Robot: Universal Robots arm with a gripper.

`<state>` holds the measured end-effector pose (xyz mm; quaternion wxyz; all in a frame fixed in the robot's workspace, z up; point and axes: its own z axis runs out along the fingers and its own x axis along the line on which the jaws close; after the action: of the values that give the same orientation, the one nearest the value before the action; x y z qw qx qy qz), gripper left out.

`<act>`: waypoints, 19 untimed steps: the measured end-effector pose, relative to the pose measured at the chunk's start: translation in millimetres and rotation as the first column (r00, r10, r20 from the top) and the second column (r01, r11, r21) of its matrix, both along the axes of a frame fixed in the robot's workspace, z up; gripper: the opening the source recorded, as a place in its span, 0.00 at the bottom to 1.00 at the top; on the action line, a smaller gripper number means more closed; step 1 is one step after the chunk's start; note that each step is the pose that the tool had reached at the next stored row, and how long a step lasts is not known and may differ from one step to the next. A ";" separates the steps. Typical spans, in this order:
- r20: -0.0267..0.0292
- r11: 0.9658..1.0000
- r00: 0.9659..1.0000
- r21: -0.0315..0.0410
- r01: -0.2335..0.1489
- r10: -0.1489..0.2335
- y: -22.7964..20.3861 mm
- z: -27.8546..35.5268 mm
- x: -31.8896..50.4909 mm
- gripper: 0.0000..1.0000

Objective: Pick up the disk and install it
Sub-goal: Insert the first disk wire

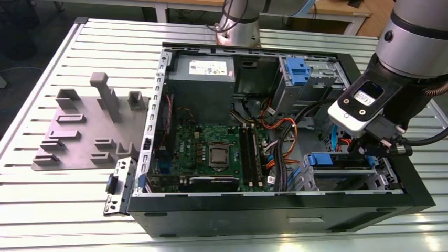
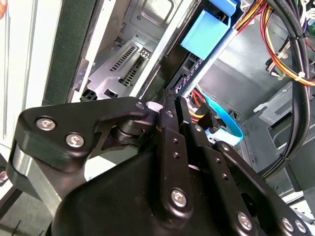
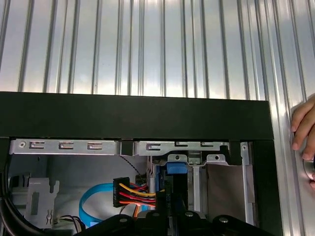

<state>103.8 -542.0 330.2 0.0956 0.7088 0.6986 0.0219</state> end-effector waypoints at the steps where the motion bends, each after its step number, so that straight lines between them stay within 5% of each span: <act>1: 0.000 1.000 1.000 0.001 0.000 0.000 0.0 0.3 0.0 0.16; 19: 0.001 1.000 1.000 0.004 0.003 -0.003 0.0 2.1 -0.3 0.16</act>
<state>103.4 -542.0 332.3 0.0946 0.7100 0.6975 0.0236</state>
